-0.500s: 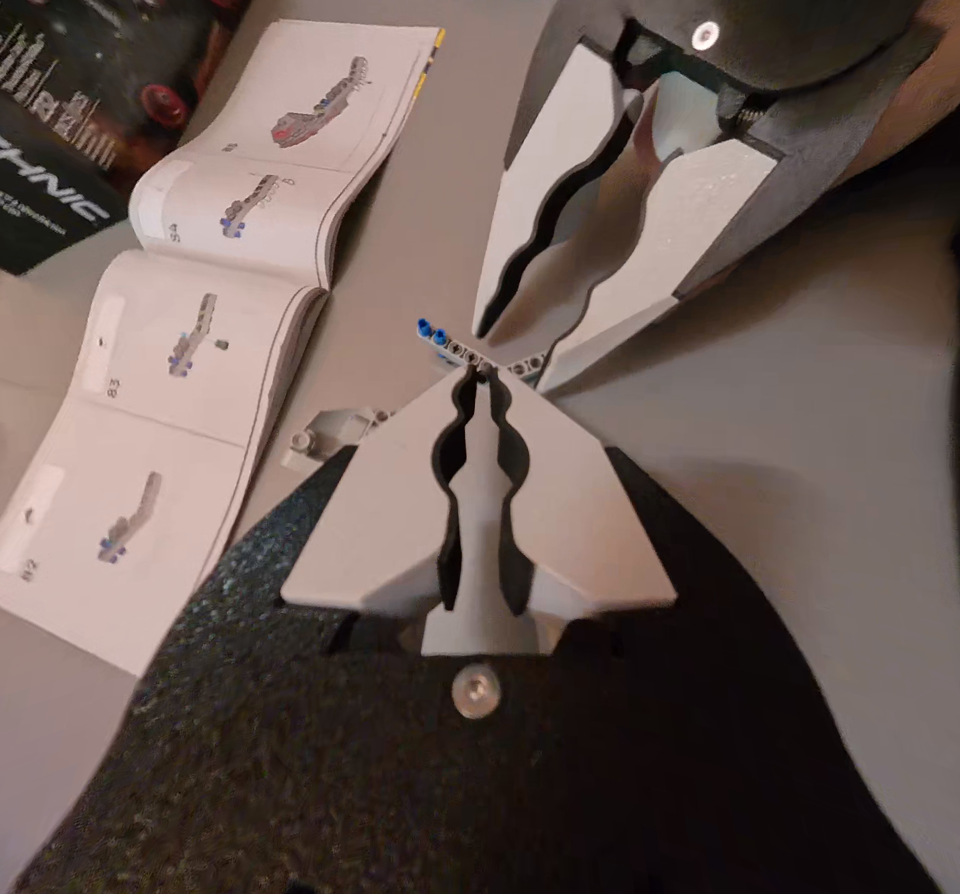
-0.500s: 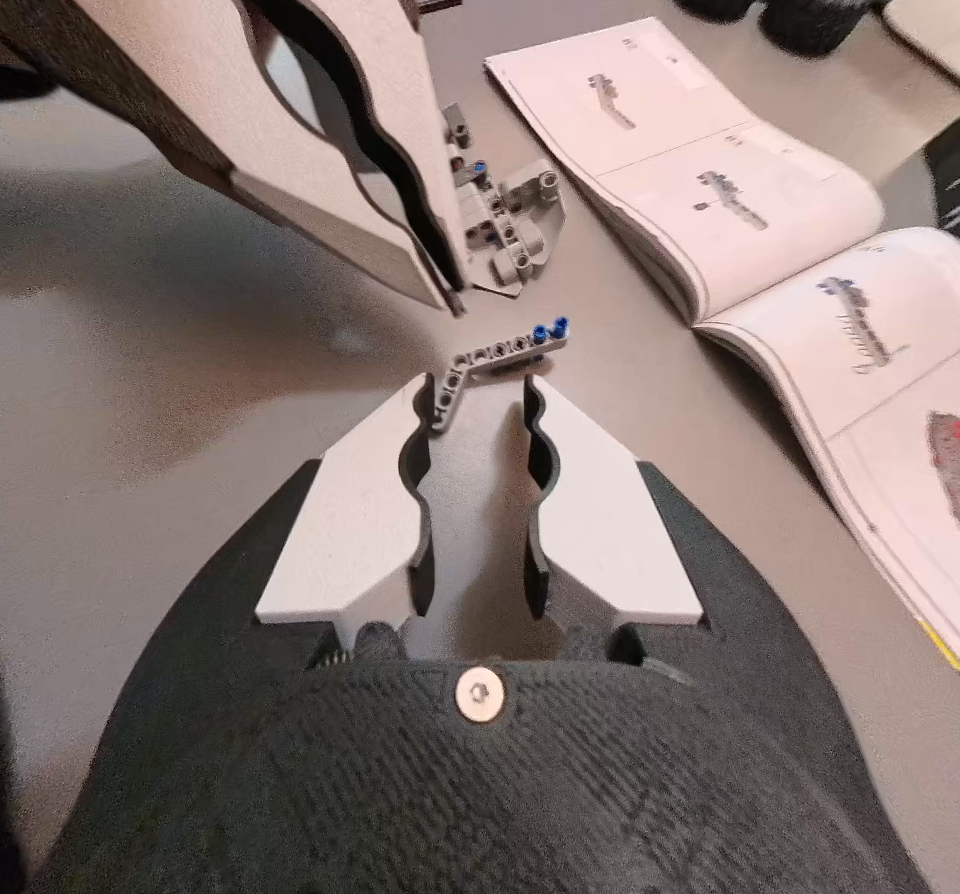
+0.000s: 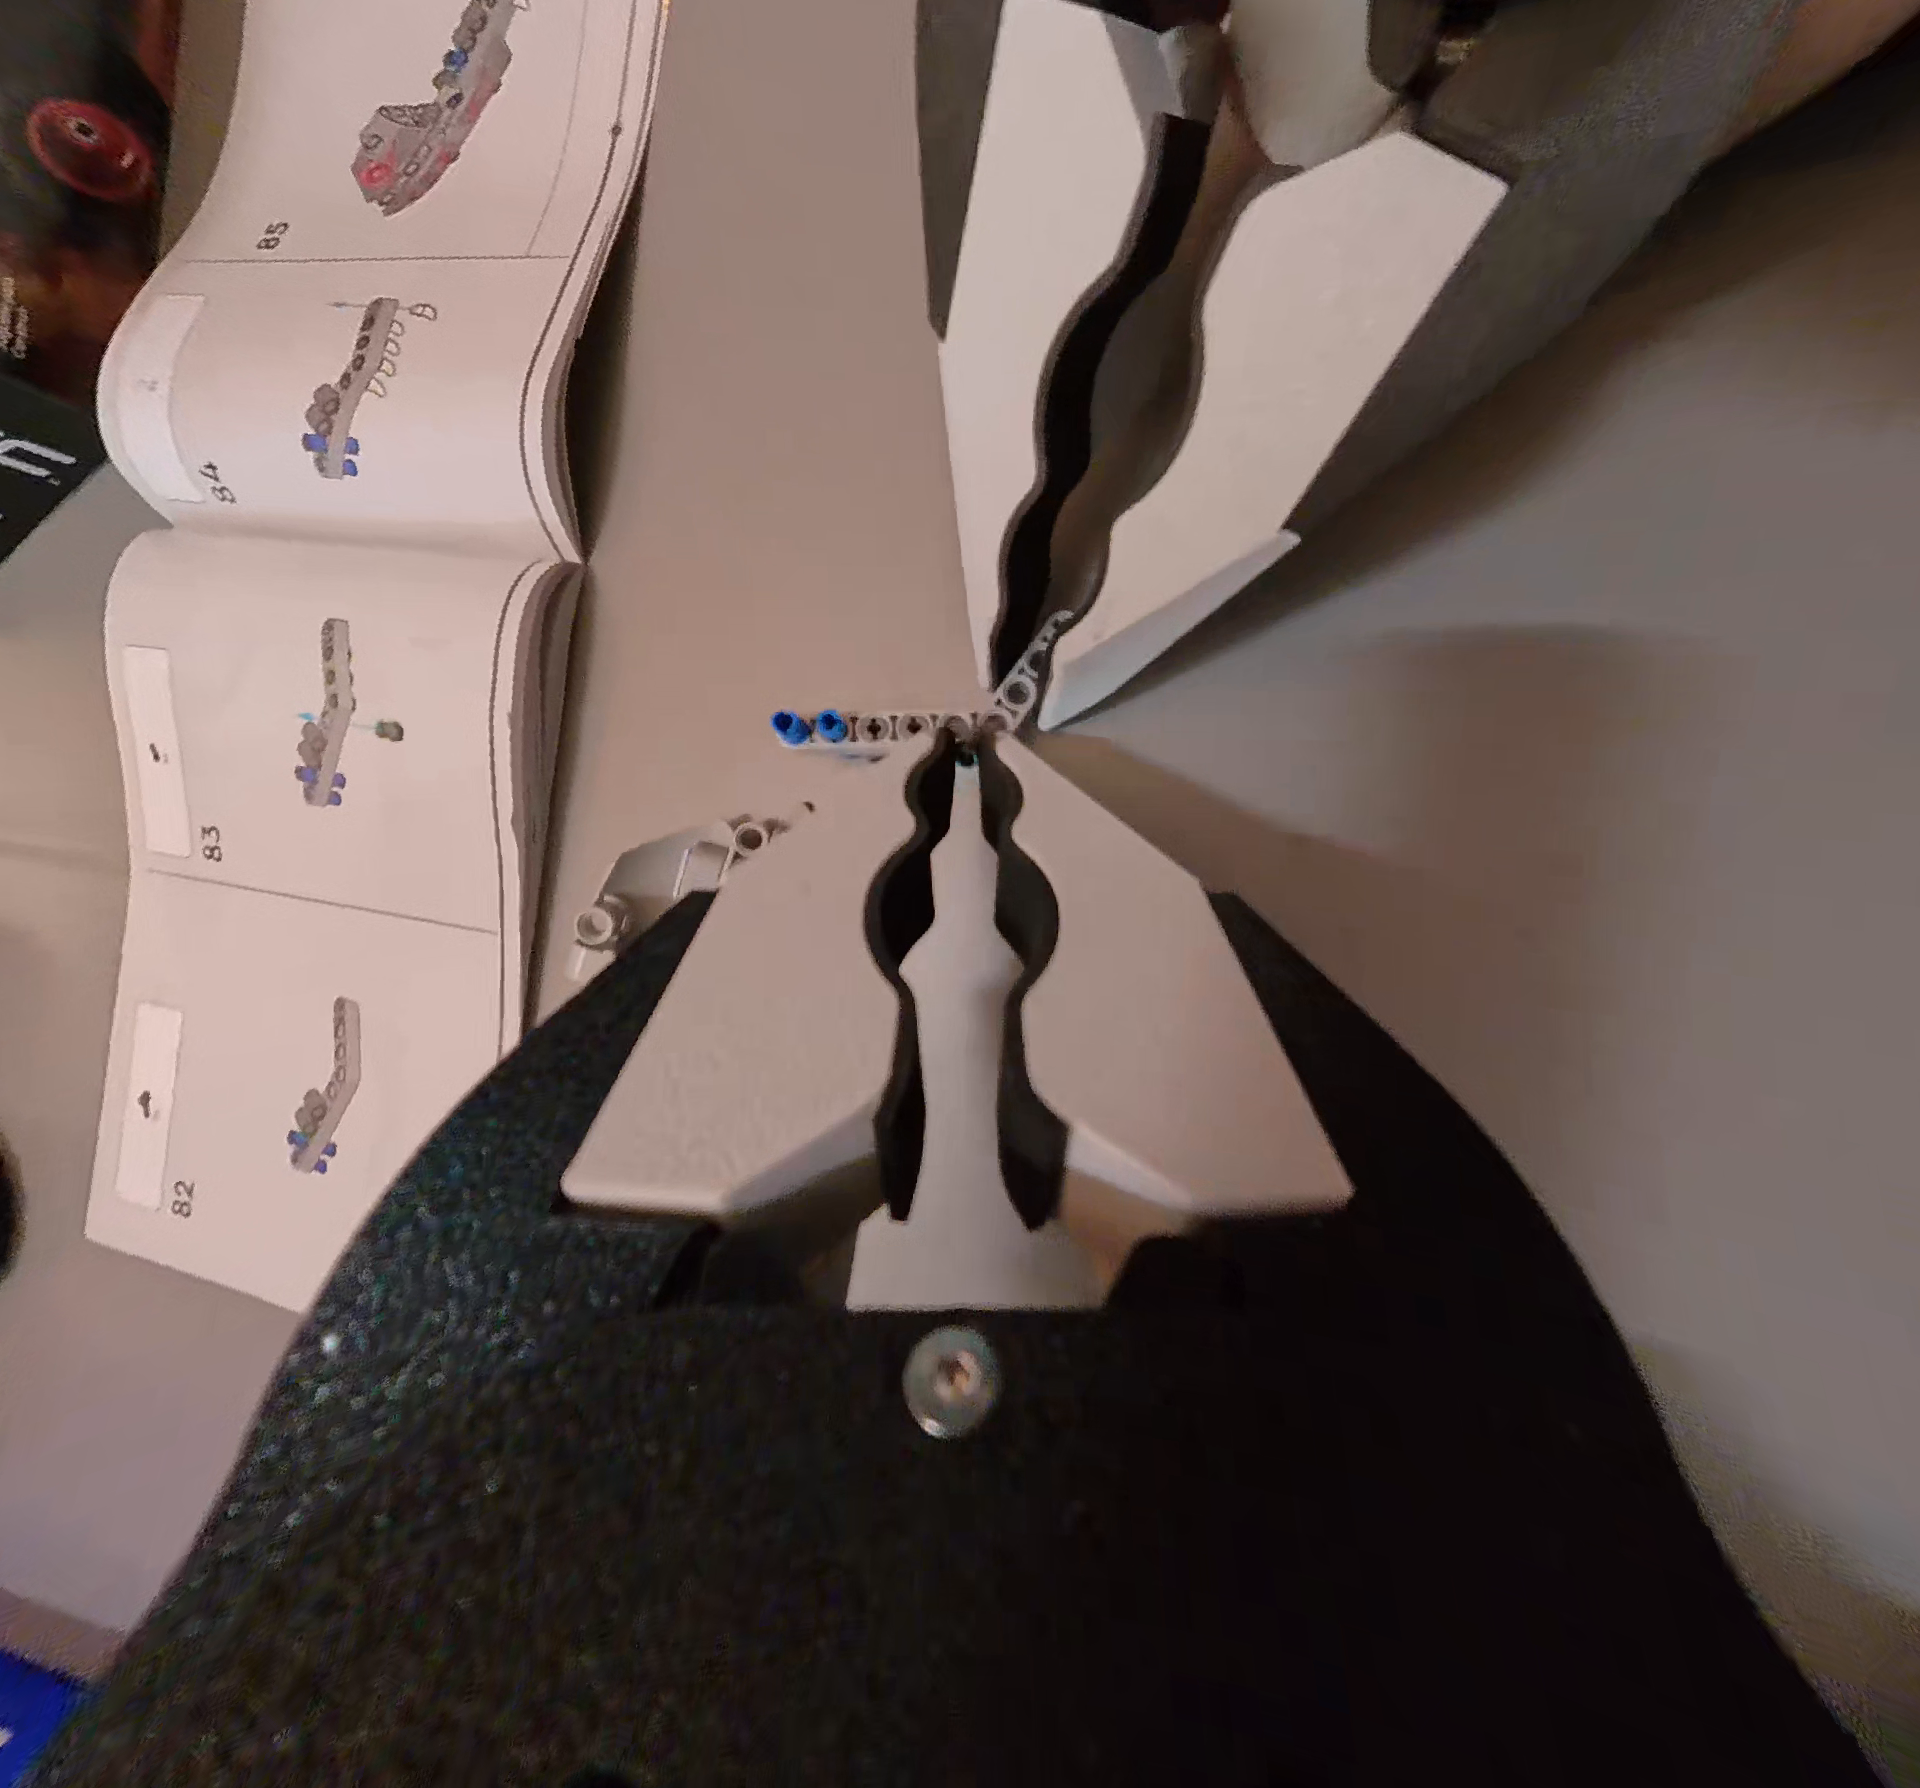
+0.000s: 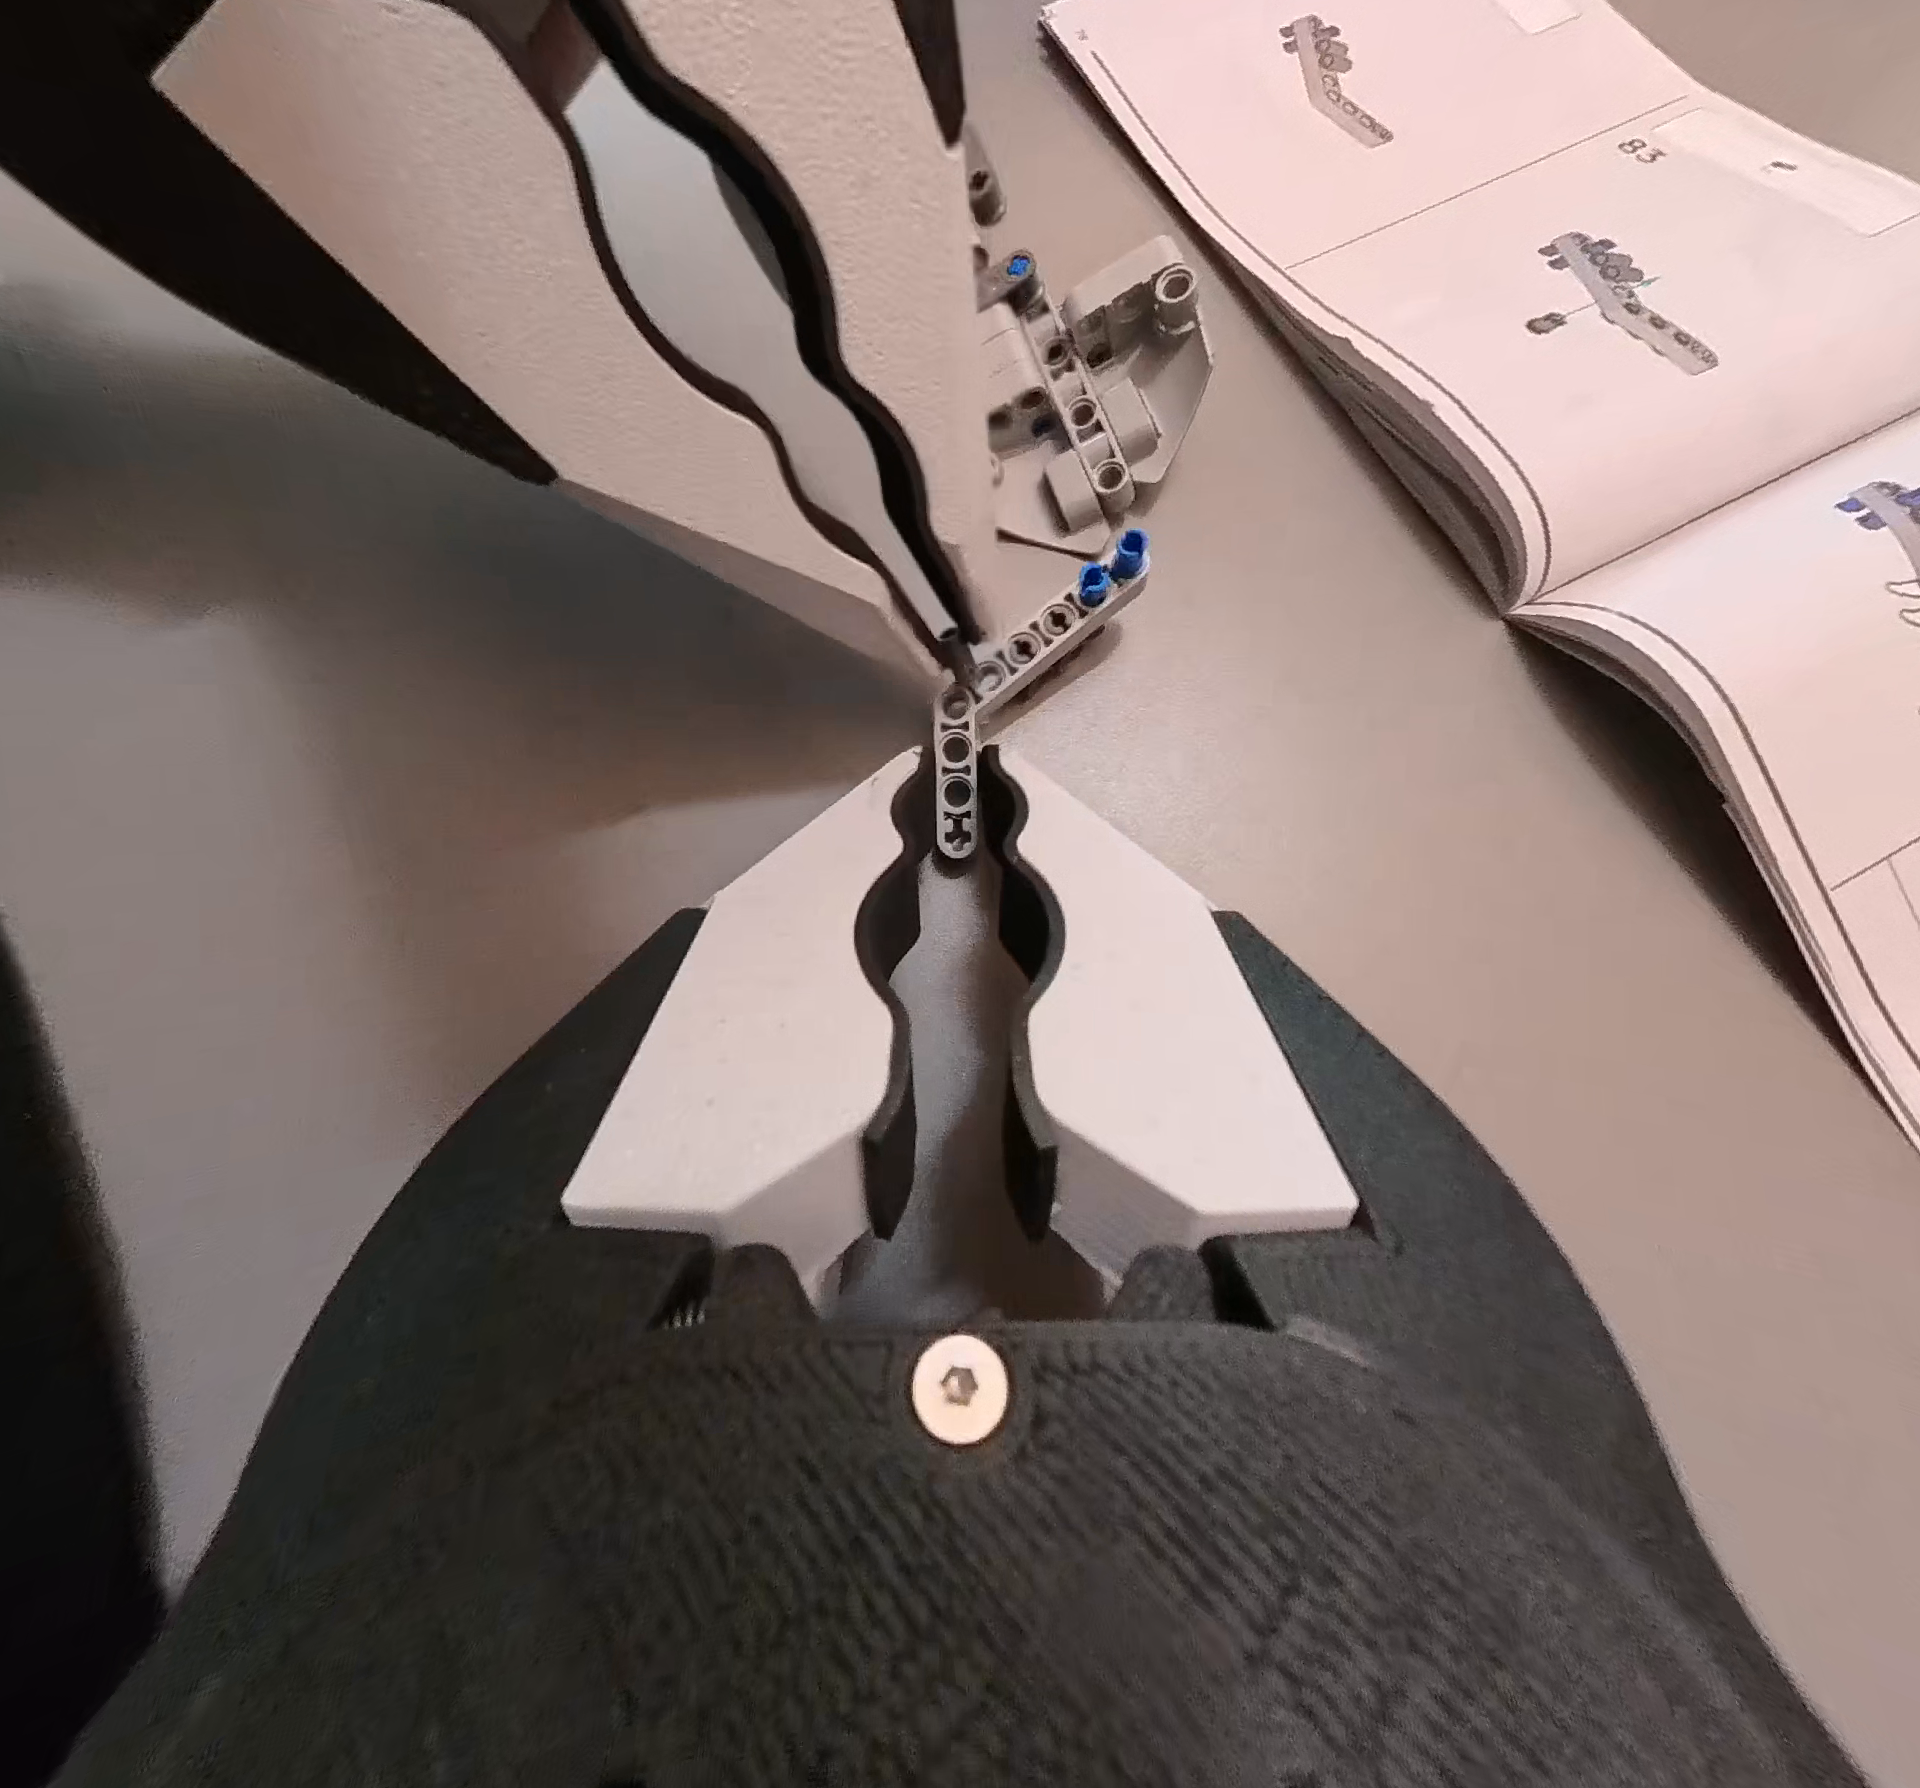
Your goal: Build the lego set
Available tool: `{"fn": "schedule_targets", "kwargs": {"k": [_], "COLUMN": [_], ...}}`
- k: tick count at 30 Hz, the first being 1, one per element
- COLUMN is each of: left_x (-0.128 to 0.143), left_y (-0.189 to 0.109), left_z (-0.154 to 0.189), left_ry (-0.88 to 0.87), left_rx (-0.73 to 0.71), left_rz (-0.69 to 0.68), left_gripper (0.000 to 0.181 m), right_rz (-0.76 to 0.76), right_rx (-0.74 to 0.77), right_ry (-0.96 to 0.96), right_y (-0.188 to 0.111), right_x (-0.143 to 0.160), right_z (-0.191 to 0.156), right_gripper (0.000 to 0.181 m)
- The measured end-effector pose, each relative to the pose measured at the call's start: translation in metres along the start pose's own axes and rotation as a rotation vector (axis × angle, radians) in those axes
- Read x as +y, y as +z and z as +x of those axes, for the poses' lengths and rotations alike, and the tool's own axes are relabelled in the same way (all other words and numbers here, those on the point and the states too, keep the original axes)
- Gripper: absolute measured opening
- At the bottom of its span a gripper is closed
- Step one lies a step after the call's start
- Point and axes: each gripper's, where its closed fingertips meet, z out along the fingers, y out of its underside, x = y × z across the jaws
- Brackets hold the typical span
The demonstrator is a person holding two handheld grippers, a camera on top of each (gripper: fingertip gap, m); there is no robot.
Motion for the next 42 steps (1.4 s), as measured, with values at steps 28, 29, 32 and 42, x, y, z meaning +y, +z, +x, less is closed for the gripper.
{"fn": "schedule_targets", "kwargs": {"k": [28, 29, 32, 42], "left_x": [0.002, 0.002, 0.001, -0.001], "left_y": [0.004, 0.004, 0.004, 0.006], "left_z": [-0.008, -0.008, -0.007, 0.002], "left_ry": [0.841, 0.868, 0.919, 0.99], "left_rx": [0.055, 0.068, 0.089, 0.098], "left_rz": [-0.242, -0.259, -0.298, -0.319], "left_gripper": [0.001, 0.001, 0.001, 0.0], "right_rz": [0.009, 0.009, 0.008, 0.011], "right_rx": [-0.059, -0.067, -0.083, -0.061], "right_ry": [-0.246, -0.251, -0.246, -0.255], "right_y": [0.003, 0.003, 0.003, 0.003], "right_x": [-0.003, -0.003, -0.003, -0.003], "right_z": [0.003, 0.003, 0.004, 0.006], "right_gripper": [0.006, 0.006, 0.006, 0.008]}}
